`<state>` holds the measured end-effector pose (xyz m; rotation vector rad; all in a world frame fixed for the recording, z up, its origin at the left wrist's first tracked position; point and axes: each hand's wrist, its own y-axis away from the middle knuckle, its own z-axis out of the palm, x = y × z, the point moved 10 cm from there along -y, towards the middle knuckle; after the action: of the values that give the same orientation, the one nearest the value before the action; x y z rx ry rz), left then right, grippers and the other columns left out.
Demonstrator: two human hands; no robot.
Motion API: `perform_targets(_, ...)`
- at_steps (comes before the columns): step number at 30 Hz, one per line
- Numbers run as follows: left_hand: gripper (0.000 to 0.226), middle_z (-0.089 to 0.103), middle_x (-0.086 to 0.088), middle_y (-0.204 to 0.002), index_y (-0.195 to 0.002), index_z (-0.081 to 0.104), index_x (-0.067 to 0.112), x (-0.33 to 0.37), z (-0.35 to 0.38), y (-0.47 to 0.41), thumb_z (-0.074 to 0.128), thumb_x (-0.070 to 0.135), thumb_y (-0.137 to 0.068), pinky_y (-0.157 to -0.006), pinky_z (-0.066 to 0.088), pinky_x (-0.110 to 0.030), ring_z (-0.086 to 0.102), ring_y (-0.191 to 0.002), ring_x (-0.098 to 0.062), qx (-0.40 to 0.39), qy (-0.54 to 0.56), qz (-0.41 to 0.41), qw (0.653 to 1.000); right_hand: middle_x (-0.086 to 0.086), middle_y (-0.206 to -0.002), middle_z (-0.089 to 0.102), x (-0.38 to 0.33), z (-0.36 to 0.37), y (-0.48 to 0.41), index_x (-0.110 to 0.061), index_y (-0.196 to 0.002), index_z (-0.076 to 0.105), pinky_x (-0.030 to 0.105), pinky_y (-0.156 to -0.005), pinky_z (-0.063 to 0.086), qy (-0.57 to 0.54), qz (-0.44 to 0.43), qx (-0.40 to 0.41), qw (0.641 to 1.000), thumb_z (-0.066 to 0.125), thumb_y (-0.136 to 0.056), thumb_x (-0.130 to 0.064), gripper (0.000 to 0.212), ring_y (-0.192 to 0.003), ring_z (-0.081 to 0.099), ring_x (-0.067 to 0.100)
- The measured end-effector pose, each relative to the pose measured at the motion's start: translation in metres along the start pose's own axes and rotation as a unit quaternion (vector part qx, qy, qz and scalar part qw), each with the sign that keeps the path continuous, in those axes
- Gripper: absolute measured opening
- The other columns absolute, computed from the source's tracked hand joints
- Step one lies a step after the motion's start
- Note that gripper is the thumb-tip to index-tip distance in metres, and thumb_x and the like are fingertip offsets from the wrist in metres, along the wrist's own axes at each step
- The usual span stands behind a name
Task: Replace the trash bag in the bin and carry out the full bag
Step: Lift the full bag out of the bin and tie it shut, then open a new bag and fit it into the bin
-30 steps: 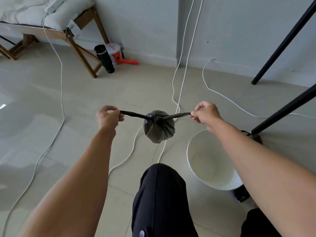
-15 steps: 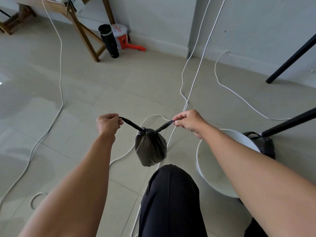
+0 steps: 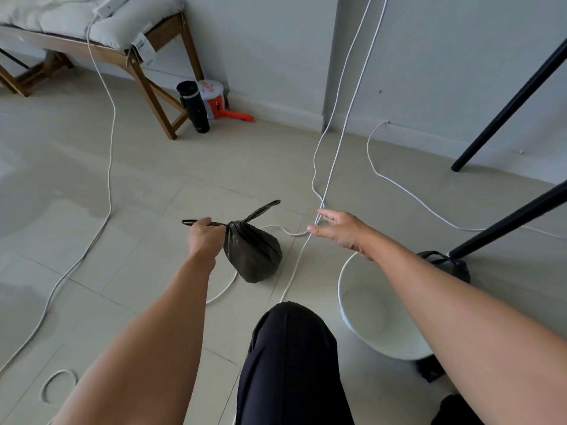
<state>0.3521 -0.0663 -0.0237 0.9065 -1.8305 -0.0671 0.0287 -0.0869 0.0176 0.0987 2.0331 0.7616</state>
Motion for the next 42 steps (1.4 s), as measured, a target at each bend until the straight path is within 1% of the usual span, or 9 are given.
perform_targets(3, 0.03, 0.062, 0.0, -0.1, -0.111, 0.064, 0.019, 0.027, 0.018, 0.025, 0.057, 0.017, -0.082, -0.073, 0.04, -0.025, 0.054, -0.091, -0.021, -0.024, -0.07, 0.064, 0.995, 0.006, -0.156, 0.035, 0.0, -0.031, 0.023, -0.026, -0.15, 0.034, 0.031, -0.108, 0.031, 0.08, -0.011, 0.055, 0.995, 0.068, -0.082, -0.052, 0.08, -0.141, 0.037, 0.021)
perform_targets(5, 0.014, 0.066, -0.01, -0.107, -0.096, 0.064, 0.02, 0.046, 0.033, 0.043, 0.056, 0.021, -0.085, -0.077, 0.043, -0.03, 0.057, -0.095, -0.026, -0.047, -0.135, 0.108, 0.984, 0.003, -0.156, 0.035, 0.0, -0.047, 0.04, -0.027, -0.15, 0.034, 0.03, -0.105, 0.032, 0.111, -0.018, 0.077, 0.991, 0.066, -0.082, -0.055, 0.08, -0.14, 0.037, 0.021)
perform_targets(7, 0.04, 0.06, -0.007, -0.132, -0.127, 0.059, 0.014, 0.063, 0.049, 0.06, 0.056, 0.028, -0.089, -0.097, 0.042, -0.033, 0.054, -0.121, -0.028, -0.062, -0.197, 0.145, 0.968, 0.001, -0.157, 0.033, 0.004, -0.062, 0.059, -0.028, -0.15, 0.032, 0.03, -0.105, 0.032, 0.145, -0.017, 0.096, 0.985, 0.064, -0.083, -0.056, 0.08, -0.141, 0.036, 0.021)
perform_targets(9, 0.052, 0.055, -0.007, -0.139, -0.14, 0.05, 0.015, 0.081, 0.065, 0.08, 0.054, 0.033, -0.091, -0.103, 0.038, -0.035, 0.048, -0.13, -0.028, -0.073, -0.24, 0.183, 0.951, -0.001, -0.159, 0.029, 0.009, -0.078, 0.077, -0.026, -0.15, 0.031, 0.03, -0.106, 0.032, 0.171, -0.015, 0.116, 0.978, 0.063, -0.084, -0.056, 0.079, -0.141, 0.035, 0.021)
perform_targets(13, 0.054, 0.056, -0.009, -0.138, -0.142, 0.046, 0.017, 0.11, 0.095, 0.125, 0.053, 0.033, -0.091, -0.096, 0.04, -0.03, 0.049, -0.127, -0.028, -0.1, -0.29, 0.237, 0.922, 0.001, -0.159, 0.026, 0.023, -0.112, 0.116, -0.02, -0.15, 0.032, 0.03, -0.107, 0.032, 0.198, -0.013, 0.16, 0.967, 0.062, -0.086, -0.052, 0.078, -0.141, 0.034, 0.021)
perform_targets(17, 0.054, 0.053, -0.004, -0.142, -0.142, 0.046, 0.016, 0.14, 0.118, 0.176, 0.053, 0.037, -0.092, -0.104, 0.038, -0.036, 0.049, -0.129, -0.026, -0.102, -0.344, 0.31, 0.88, 0.002, -0.158, 0.028, 0.041, -0.143, 0.153, -0.018, -0.15, 0.032, 0.031, -0.109, 0.033, 0.207, -0.003, 0.193, 0.959, 0.062, -0.086, -0.051, 0.078, -0.142, 0.033, 0.021)
perform_targets(23, 0.046, 0.055, -0.004, -0.135, -0.131, 0.053, 0.014, 0.165, 0.151, 0.249, 0.053, 0.039, -0.092, -0.1, 0.038, -0.037, 0.052, -0.123, -0.027, -0.115, -0.383, 0.379, 0.835, 0.004, -0.159, 0.027, 0.069, -0.178, 0.209, -0.017, -0.15, 0.033, 0.031, -0.11, 0.028, 0.192, 0.012, 0.235, 0.953, 0.062, -0.086, -0.051, 0.078, -0.144, 0.029, 0.022)
perform_targets(33, 0.052, 0.051, -0.006, -0.139, -0.136, 0.048, 0.013, 0.15, 0.203, 0.348, 0.052, 0.041, -0.093, -0.104, 0.037, -0.037, 0.047, -0.128, -0.027, -0.173, -0.404, 0.419, 0.795, 0.003, -0.159, 0.026, 0.134, -0.214, 0.292, -0.018, -0.15, 0.031, 0.033, -0.109, 0.031, 0.156, 0.061, 0.289, 0.943, 0.062, -0.085, -0.053, 0.08, -0.143, 0.031, 0.023)
perform_targets(42, 0.059, 0.046, -0.01, -0.145, -0.143, 0.04, 0.012, 0.136, 0.209, 0.387, 0.052, 0.041, -0.093, -0.108, 0.036, -0.038, 0.043, -0.133, -0.028, -0.203, -0.387, 0.43, 0.79, 0.005, -0.158, 0.029, 0.153, -0.218, 0.328, -0.019, -0.151, 0.031, 0.034, -0.106, 0.033, 0.13, 0.079, 0.301, 0.941, 0.061, -0.086, -0.052, 0.079, -0.14, 0.035, 0.025)
